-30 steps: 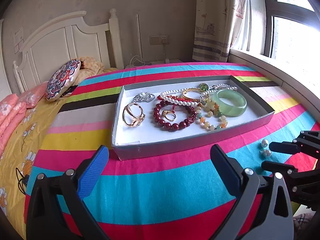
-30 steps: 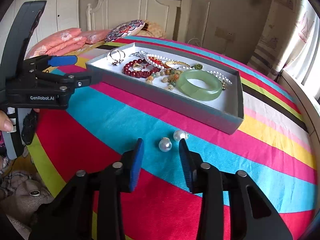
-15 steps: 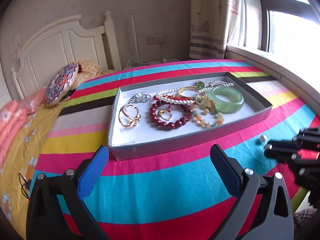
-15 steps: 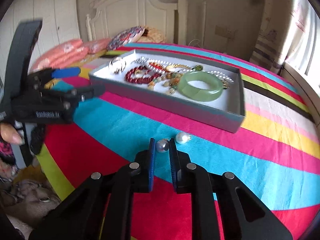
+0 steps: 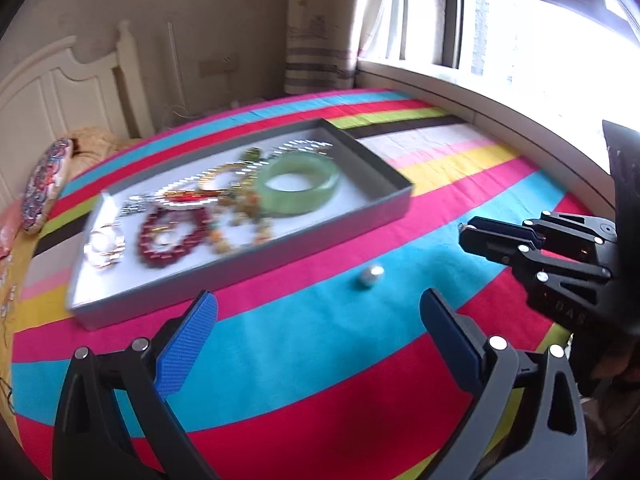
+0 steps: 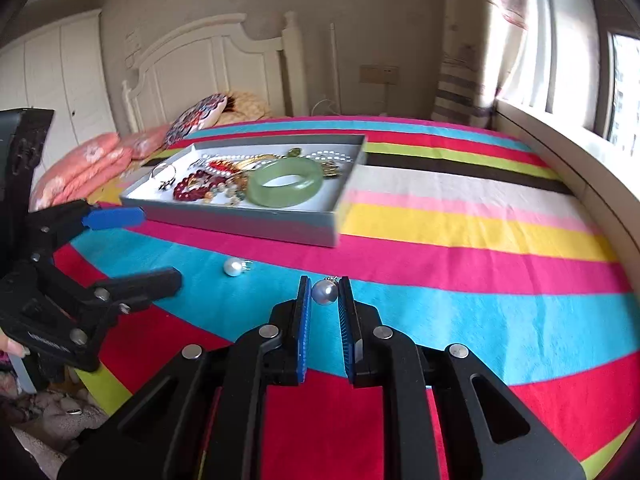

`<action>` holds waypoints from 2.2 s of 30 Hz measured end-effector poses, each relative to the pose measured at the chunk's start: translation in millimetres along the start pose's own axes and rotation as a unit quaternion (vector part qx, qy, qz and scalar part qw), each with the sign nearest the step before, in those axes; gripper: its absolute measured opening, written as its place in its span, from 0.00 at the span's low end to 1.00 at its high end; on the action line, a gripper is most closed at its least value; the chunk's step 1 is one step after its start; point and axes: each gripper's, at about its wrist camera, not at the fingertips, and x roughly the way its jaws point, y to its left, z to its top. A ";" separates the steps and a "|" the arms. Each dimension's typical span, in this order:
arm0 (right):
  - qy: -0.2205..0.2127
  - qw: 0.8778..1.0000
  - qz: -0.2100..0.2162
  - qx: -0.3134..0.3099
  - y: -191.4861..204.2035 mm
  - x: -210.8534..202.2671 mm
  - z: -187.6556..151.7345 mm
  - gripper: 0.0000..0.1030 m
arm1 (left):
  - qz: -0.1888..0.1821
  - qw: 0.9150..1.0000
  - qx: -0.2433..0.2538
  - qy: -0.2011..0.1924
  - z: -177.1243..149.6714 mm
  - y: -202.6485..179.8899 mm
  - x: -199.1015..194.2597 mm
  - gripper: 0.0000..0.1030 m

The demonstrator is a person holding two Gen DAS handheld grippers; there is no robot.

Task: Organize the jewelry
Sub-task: 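Carry both pearl earrings into the jade bangle in the tray and open both tools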

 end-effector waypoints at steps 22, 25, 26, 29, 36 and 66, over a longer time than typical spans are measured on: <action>-0.019 1.000 0.006 0.024 -18.0 -15.9 -12.9 0.15 | -0.034 0.998 0.018 0.039 11.9 -31.6 35.0 0.13; -0.016 1.000 0.007 0.021 -16.4 -14.3 -12.6 0.15 | -0.040 0.998 0.010 0.037 10.1 -28.2 33.1 0.13; -0.016 1.000 0.007 0.020 -15.4 -14.1 -12.5 0.15 | -0.041 0.999 0.007 0.034 9.6 -27.1 31.5 0.13; -0.016 1.000 0.008 0.011 -10.3 -14.5 -9.5 0.15 | -0.037 0.999 0.001 0.018 9.6 -23.1 22.1 0.13; -0.032 0.999 0.010 -0.016 7.3 -17.9 9.7 0.15 | -0.005 0.999 -0.001 -0.035 23.9 -9.5 -6.8 0.13; 0.004 0.998 0.003 -0.063 45.1 72.5 94.8 0.15 | -0.034 0.995 -0.090 -0.041 80.1 59.0 33.4 0.12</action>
